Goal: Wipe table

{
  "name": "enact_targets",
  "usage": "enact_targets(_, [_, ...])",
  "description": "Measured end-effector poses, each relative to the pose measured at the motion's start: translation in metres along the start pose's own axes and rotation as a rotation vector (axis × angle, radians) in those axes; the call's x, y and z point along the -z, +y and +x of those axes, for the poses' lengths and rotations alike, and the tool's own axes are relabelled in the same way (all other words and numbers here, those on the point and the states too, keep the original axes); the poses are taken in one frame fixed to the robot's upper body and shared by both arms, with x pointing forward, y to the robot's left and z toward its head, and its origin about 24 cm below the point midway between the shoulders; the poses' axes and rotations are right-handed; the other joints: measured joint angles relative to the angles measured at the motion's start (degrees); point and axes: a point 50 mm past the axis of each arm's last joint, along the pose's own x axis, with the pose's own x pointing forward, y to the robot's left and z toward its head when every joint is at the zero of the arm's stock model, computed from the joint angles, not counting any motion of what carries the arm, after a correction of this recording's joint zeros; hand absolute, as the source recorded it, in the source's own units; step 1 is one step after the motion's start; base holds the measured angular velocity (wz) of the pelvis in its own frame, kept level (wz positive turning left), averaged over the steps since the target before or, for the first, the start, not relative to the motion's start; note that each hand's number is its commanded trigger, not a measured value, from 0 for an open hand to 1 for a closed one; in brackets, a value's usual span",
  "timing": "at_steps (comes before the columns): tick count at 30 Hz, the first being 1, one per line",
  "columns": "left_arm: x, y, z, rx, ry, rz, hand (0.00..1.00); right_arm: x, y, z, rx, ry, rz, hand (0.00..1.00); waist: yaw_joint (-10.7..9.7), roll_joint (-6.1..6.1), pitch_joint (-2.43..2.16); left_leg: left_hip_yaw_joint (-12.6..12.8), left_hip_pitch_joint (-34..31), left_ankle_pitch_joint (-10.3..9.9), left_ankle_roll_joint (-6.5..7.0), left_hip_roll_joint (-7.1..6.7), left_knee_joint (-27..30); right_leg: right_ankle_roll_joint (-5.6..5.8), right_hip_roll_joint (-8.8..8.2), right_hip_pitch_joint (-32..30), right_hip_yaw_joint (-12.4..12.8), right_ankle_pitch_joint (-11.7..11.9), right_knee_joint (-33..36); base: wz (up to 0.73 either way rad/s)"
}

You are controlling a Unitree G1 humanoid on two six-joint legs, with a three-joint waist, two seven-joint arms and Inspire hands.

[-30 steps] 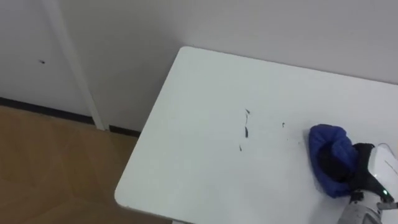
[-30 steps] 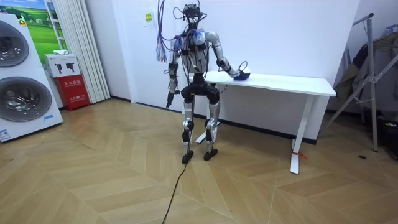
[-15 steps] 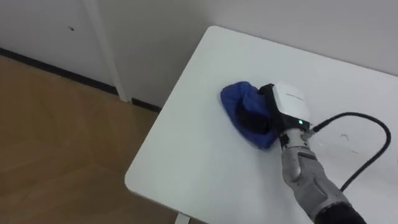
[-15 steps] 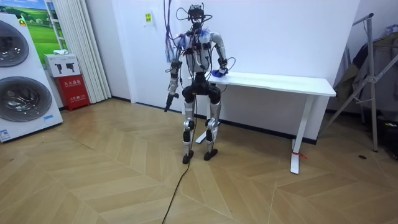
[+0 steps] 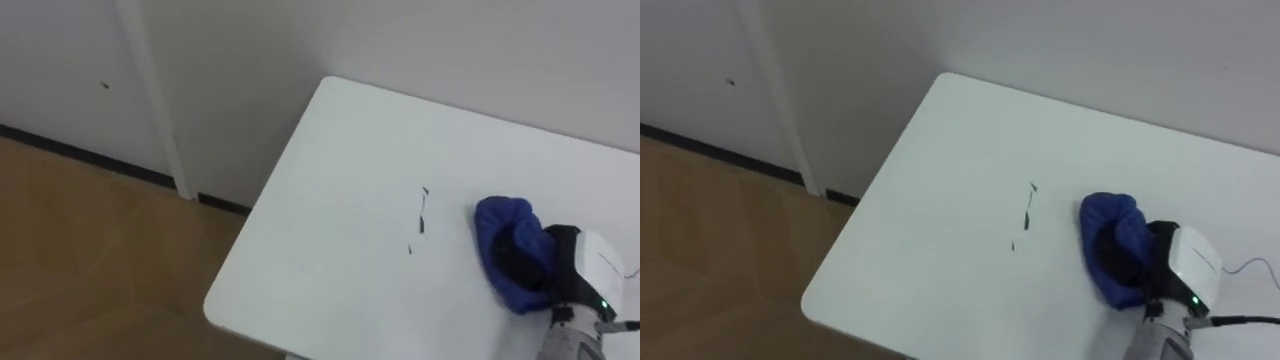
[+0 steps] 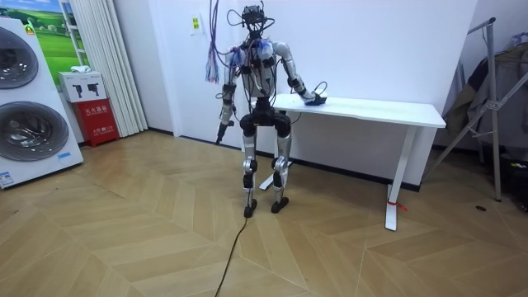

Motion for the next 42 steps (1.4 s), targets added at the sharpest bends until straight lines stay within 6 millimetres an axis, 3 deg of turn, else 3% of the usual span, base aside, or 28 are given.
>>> enact_targets(4, [-0.012,-0.014,-0.001,0.040,-0.035,-0.001,0.00,-0.027,0.003,0.014,-0.025,-0.032,-0.013,1.00,1.7,0.39,0.23,2.1,-0.1,0.0,-0.05,0.11,0.0,-0.54,0.32,-1.7,1.9,0.3,1.3,-0.36])
enact_targets(7, [-0.019,-0.019,-0.001,0.057,-0.056,-0.004,0.00,-0.072,0.008,0.028,-0.075,-0.125,-0.019,1.00,3.9,0.35,0.90,3.1,-1.3,0.3,-0.32,-0.05,0.1,-1.31,0.66,-4.1,3.1,0.9,2.2,-0.44])
enact_targets(9, [-0.018,-0.019,-0.001,0.058,-0.053,0.017,0.00,-0.114,0.015,0.031,-0.128,-0.259,-0.052,1.00,6.4,0.40,1.16,4.1,-1.6,0.4,-0.52,0.07,0.0,-1.72,1.22,-4.9,4.1,1.1,2.2,-0.21])
enact_targets(12, [-0.016,-0.017,0.000,0.052,-0.040,0.022,0.00,-0.156,0.010,0.038,-0.132,-0.401,-0.083,1.00,8.7,-0.24,1.95,3.2,-3.6,0.7,-1.01,0.01,0.2,-2.07,1.19,-6.6,3.4,1.1,1.9,0.12])
enact_targets(14, [-0.007,-0.016,-0.001,0.051,-0.002,0.033,0.00,-0.164,0.007,0.043,-0.124,-0.414,-0.082,1.00,9.6,-0.18,1.90,2.3,-4.4,1.0,-0.94,0.06,0.5,-2.07,1.11,-7.0,2.5,1.2,1.3,0.35])
enact_targets(16, [0.009,-0.016,-0.003,0.058,0.052,0.046,0.00,-0.163,0.005,0.044,-0.126,-0.407,-0.072,1.00,9.4,-0.17,1.88,1.3,-5.2,1.0,-0.96,0.19,0.9,-2.06,0.98,-7.1,1.7,1.2,1.2,0.28])
enact_targets(19, [0.028,-0.015,-0.008,0.068,0.098,0.052,0.00,-0.139,0.006,0.041,-0.124,-0.380,-0.042,1.00,7.6,-0.21,1.84,0.9,-4.9,1.0,-0.99,0.17,1.1,-1.69,0.44,-6.0,0.9,0.9,0.1,0.28])
enact_targets(22, [0.033,-0.010,-0.008,0.058,0.114,0.018,0.00,-0.095,0.008,0.032,-0.099,-0.284,-0.002,1.00,4.2,-0.26,1.64,0.9,-3.9,1.0,-0.99,0.09,1.0,-0.78,-0.06,-4.1,-0.3,0.4,-0.9,0.32])
enact_targets(24, [0.029,-0.002,-0.007,0.032,0.077,0.010,0.00,-0.052,0.005,0.020,-0.058,-0.173,0.034,1.00,0.9,-0.38,1.11,1.3,-2.9,1.0,-0.98,-0.11,0.9,-0.21,-0.78,-2.7,-0.2,0.0,-0.6,0.26])
enact_targets(26, [0.026,0.002,-0.006,0.018,0.060,0.003,0.00,-0.025,0.002,0.013,-0.040,-0.075,0.037,1.00,0.2,-0.35,0.37,1.8,-1.5,1.0,-0.97,-0.23,0.8,0.00,-0.86,-1.3,-0.2,0.0,-0.5,-0.10])
enact_targets(28, [0.021,0.004,-0.005,0.012,0.036,0.002,0.00,-0.014,0.001,0.012,-0.034,-0.029,0.034,1.00,0.3,-0.39,0.15,2.5,-0.3,1.0,-0.90,-0.39,0.8,0.03,-0.89,-0.5,0.3,0.0,-0.1,-0.48])
enact_targets(31, [0.002,-0.001,-0.002,0.020,-0.018,-0.006,0.00,-0.025,0.003,0.016,-0.039,-0.038,0.029,1.00,1.3,-0.19,0.27,4.8,-0.1,0.7,-0.44,-0.62,0.8,-0.01,-0.97,-2.6,1.3,0.0,1.9,-0.73])
enact_targets(33, [-0.015,-0.009,0.001,0.031,-0.051,-0.015,0.00,-0.059,0.014,0.024,-0.071,-0.080,0.015,1.00,5.5,0.22,0.60,6.1,-0.2,0.2,0.35,-0.74,1.2,-1.46,-0.89,-5.8,1.1,0.8,4.7,-1.16])
enact_targets(34, [-0.018,-0.011,0.001,0.035,-0.058,-0.009,0.00,-0.071,0.017,0.025,-0.091,-0.104,0.007,1.00,6.4,0.29,0.70,6.1,-0.4,0.0,0.58,-0.73,1.4,-2.02,-0.82,-6.4,0.9,1.2,4.8,-1.13])
enact_targets(35, [-0.022,-0.013,0.002,0.042,-0.068,-0.004,0.00,-0.097,0.025,0.027,-0.130,-0.167,-0.008,1.00,8.0,0.59,0.86,7.1,-1.4,-0.5,1.00,0.04,1.6,-1.15,-0.63,-7.7,-0.9,2.3,5.0,-0.87])
enact_targets(36, [-0.026,-0.016,0.003,0.047,-0.071,0.011,0.00,-0.119,0.033,0.024,-0.163,-0.225,-0.016,1.00,9.7,0.88,1.13,9.1,-2.6,-0.6,0.72,1.21,3.0,0.61,-2.47,-9.1,-4.5,0.1,11.0,-0.64])
enact_targets(37, [-0.028,-0.016,0.003,0.048,-0.078,0.017,0.00,-0.127,0.036,0.022,-0.175,-0.252,-0.030,1.00,10.5,0.94,1.13,9.4,-3.1,-0.6,0.56,1.62,3.5,0.69,-4.23,-8.9,-6.3,-1.8,14.8,-0.33])
enact_targets(38, [-0.029,-0.018,0.003,0.046,-0.085,0.029,0.00,-0.146,0.042,0.018,-0.194,-0.319,-0.052,1.00,13.2,0.91,1.18,10.4,-3.7,-0.4,-0.03,2.04,3.7,1.40,-8.49,-7.5,-8.5,-5.2,20.5,-0.37])
enact_targets(39, [-0.029,-0.019,0.003,0.041,-0.088,0.036,0.00,-0.167,0.044,0.015,-0.203,-0.406,-0.082,1.00,15.7,0.69,1.57,11.4,-4.4,-0.2,-0.34,2.02,4.3,2.93,-13.04,-5.5,-8.7,-6.8,22.7,-0.43])
enact_targets(40, [-0.028,-0.019,0.003,0.040,-0.085,0.040,0.00,-0.176,0.045,0.014,-0.203,-0.450,-0.097,1.00,16.7,0.44,1.72,11.7,-5.3,-0.3,-0.52,1.97,4.9,3.44,-14.97,-4.2,-8.9,-6.7,22.4,-0.36])
enact_targets(41, [-0.027,-0.020,0.002,0.041,-0.083,0.049,0.00,-0.191,0.043,0.014,-0.195,-0.511,-0.099,1.00,18.8,-0.02,1.97,11.8,-7.8,-0.5,-0.92,2.01,7.3,4.38,-18.78,-2.0,-9.5,-5.2,20.3,-0.12])
enact_targets(42, [-0.025,-0.021,0.002,0.044,-0.079,0.053,0.00,-0.202,0.039,0.016,-0.170,-0.547,-0.098,1.00,20.5,-0.23,2.11,11.3,-10.8,-0.9,-1.56,2.90,10.1,6.90,-20.17,-0.8,-9.7,-3.3,16.7,0.00])
